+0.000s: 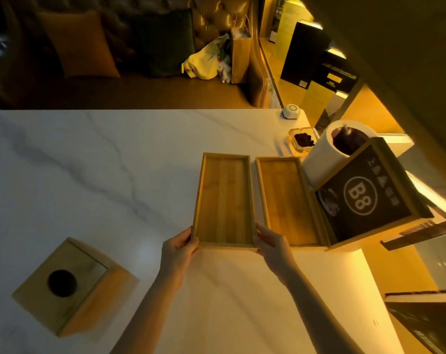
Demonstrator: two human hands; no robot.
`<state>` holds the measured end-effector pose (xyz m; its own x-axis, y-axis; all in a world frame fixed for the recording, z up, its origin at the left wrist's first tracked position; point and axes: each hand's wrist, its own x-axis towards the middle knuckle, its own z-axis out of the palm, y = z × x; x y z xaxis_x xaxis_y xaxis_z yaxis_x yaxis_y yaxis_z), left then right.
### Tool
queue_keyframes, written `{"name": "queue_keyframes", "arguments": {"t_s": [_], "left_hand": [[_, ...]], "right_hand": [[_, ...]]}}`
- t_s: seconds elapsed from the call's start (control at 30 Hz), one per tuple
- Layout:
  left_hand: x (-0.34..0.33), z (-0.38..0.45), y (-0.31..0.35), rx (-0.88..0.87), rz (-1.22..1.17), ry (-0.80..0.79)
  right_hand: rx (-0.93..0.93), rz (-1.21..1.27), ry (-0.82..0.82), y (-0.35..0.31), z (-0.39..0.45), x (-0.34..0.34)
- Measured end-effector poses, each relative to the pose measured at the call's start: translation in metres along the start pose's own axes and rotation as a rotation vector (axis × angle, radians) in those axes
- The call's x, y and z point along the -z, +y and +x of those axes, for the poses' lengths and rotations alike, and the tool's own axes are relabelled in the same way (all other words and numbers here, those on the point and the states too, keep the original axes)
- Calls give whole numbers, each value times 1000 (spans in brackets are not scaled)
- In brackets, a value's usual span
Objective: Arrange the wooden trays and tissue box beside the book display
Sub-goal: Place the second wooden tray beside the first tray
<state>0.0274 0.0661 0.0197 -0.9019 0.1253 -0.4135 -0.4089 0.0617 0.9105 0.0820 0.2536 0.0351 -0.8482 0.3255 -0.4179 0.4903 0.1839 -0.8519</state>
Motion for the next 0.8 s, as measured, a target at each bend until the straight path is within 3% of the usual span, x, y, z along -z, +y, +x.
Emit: {"name": "queue_keyframes", "arguments": {"t_s": [0.4,0.63,0.8], "left_hand": [[-27,19,-12,31,84,41],[-30,30,-19,36,192,40],[-28,31,-24,-51,422,47]], "right_hand": [[14,-53,35,8,19,15],[16,-246,95,15,28,11],[16,-484,193,22,31,6]]}}
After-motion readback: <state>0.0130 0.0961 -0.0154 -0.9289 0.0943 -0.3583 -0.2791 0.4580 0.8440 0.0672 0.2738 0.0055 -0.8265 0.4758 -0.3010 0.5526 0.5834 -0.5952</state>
